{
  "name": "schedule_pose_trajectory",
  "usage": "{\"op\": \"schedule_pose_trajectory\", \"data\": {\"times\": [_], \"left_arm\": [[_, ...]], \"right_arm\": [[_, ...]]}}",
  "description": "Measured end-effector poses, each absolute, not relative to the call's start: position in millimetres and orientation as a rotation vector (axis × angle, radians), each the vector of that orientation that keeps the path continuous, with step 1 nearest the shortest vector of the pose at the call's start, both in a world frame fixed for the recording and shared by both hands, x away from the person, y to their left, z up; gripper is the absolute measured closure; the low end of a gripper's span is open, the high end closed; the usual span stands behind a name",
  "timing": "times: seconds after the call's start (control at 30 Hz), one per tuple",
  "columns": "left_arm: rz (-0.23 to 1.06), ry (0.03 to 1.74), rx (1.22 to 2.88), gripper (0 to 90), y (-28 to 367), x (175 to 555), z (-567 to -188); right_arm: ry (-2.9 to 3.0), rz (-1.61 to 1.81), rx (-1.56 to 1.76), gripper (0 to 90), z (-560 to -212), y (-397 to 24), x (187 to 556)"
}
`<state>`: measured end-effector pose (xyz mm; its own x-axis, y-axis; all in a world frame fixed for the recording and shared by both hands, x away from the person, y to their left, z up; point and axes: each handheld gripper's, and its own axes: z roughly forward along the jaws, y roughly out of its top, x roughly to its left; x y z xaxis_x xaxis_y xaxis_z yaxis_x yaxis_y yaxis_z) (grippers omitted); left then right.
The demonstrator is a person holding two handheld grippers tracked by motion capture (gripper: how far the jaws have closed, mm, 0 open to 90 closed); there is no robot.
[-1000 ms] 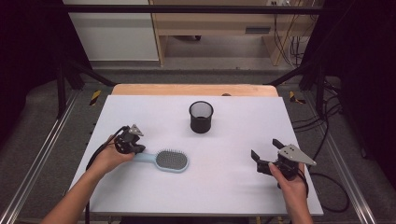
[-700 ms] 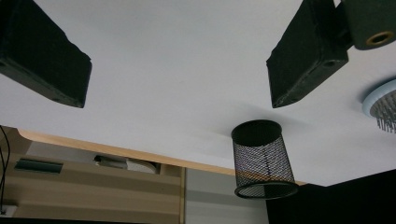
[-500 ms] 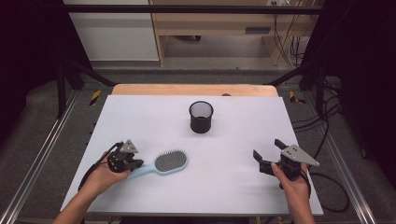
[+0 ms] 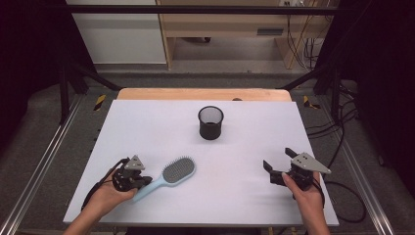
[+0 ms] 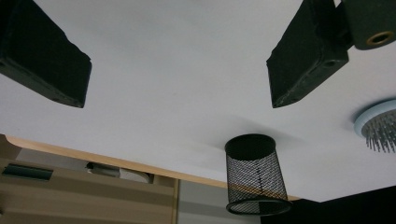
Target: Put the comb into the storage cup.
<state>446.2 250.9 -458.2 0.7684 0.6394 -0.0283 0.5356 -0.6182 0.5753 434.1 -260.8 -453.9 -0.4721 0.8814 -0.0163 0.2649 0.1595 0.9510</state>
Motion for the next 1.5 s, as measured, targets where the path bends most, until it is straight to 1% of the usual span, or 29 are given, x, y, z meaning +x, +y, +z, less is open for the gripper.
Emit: {"op": "schedule_pose_trajectory", "data": {"times": [0.33, 0.7, 0.87, 1.03, 1.07, 1.13, 1.2, 1.3, 1.4, 1.47, 1.5], "left_arm": [[0.21, 0.903, 2.371, 90.0, 236.2, 432.4, -459.4], [0.176, 0.933, 2.356, 90.0, 222.8, 432.1, -461.0], [0.23, 0.94, 2.333, 90.0, 222.4, 431.9, -458.4], [0.347, 0.959, 2.257, 89.5, 221.5, 425.9, -442.7], [0.368, 0.955, 2.245, 87.9, 220.0, 423.5, -438.9], [0.417, 0.952, 2.23, 79.9, 215.5, 419.1, -433.1], [0.437, 0.957, 2.222, 69.6, 210.7, 416.4, -430.7], [0.47, 0.998, 2.221, 50.7, 205.6, 414.4, -433.1], [0.446, 1.049, 2.214, 32.5, 203.0, 414.2, -439.8], [0.444, 1.059, 2.227, 26.1, 201.8, 413.5, -444.1], [0.441, 1.06, 2.231, 19.1, 201.4, 413.2, -445.5]], "right_arm": [[1.846, 1.326, 1.092, 6.2, -453.9, -259.5, 434.3], [1.843, 1.334, 1.097, 6.2, -453.5, -260.9, 433.2], [1.847, 1.328, 1.097, 6.2, -453.6, -260.2, 433.7], [1.846, 1.321, 1.095, 6.2, -452.7, -259.5, 432.7], [1.845, 1.322, 1.095, 6.3, -452.6, -259.5, 432.6], [1.85, 1.319, 1.094, 6.3, -453.1, -259.0, 433.3], [1.855, 1.315, 1.091, 6.2, -453.6, -258.9, 433.8], [1.859, 1.315, 1.089, 6.2, -453.7, -259.6, 433.8], [1.859, 1.313, 1.089, 6.2, -453.9, -260.5, 433.5], [1.862, 1.313, 1.091, 6.2, -453.9, -260.6, 433.2], [1.863, 1.314, 1.093, 6.2, -453.8, -260.3, 433.0]]}}
